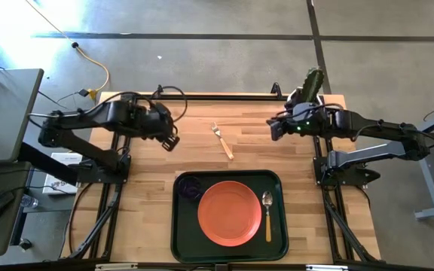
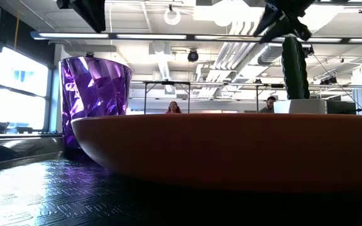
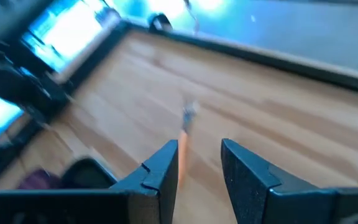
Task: Pick and place plate/cup/fork/spoon on tray
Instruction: Put the orange fork on the black tray to the right of the yellow spoon
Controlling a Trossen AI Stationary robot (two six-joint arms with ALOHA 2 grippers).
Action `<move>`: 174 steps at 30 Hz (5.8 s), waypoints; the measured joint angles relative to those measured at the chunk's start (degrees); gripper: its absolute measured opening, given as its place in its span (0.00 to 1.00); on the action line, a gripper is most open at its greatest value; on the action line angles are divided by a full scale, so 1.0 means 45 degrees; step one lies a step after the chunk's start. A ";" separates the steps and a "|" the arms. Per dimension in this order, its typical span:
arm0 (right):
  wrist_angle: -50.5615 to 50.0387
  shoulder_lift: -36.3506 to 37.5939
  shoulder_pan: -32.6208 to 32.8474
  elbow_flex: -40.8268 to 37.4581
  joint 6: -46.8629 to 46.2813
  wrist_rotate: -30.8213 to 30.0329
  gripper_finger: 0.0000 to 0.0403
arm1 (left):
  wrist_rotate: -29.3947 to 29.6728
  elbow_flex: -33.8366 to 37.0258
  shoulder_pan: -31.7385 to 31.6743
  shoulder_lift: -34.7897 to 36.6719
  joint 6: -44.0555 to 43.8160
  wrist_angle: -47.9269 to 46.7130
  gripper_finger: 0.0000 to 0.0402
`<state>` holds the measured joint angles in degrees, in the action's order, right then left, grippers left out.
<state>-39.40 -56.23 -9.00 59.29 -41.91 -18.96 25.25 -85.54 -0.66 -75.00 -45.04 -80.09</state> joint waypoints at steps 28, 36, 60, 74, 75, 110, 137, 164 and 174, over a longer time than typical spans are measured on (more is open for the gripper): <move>0.9292 -0.0027 -0.2446 0.0000 0.3386 -0.0001 0.41 | 0.2823 0.0005 -0.5101 0.0267 0.9599 0.1632 0.18; 0.8843 -0.1279 -0.3686 0.1150 0.4146 0.2323 0.41 | 0.2540 0.0005 -0.6606 0.0267 0.8953 0.1719 0.18; -0.2420 -0.9003 -0.2948 0.7262 0.1927 0.3385 0.41 | 0.2415 0.0010 -0.8612 0.0267 0.6476 0.1715 0.18; -0.2099 -1.1398 -0.1819 0.7266 0.1502 0.3687 0.41 | 0.1754 0.0010 -0.8612 0.0263 0.6490 0.1710 0.18; -0.2035 -1.1494 -0.1741 0.7266 0.1502 0.3679 0.41 | 0.1749 0.0010 -0.8612 0.0263 0.6490 0.1710 0.18; -0.0209 -1.5509 -0.1058 0.7329 0.1566 0.3299 0.41 | 0.1516 0.0012 -0.8612 0.0263 0.6485 0.1712 0.18; -0.0890 -1.5005 -0.0769 0.7189 -0.0720 0.3375 0.05 | 0.1274 0.0015 -0.8612 0.0265 0.7618 0.1715 0.18; -0.4667 -1.1045 0.2760 0.7252 -0.6342 -0.0529 0.06 | -0.0505 0.0019 -0.8593 0.0264 0.8399 0.1731 0.18; -0.6976 -1.0894 0.4105 0.7261 -0.9790 -0.0918 0.06 | -0.0500 0.0019 -0.8596 0.0263 0.8399 0.1731 0.18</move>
<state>-70.79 -105.25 9.47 91.96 -85.96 -23.09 23.00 -85.45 -39.35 -73.82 -7.25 -72.31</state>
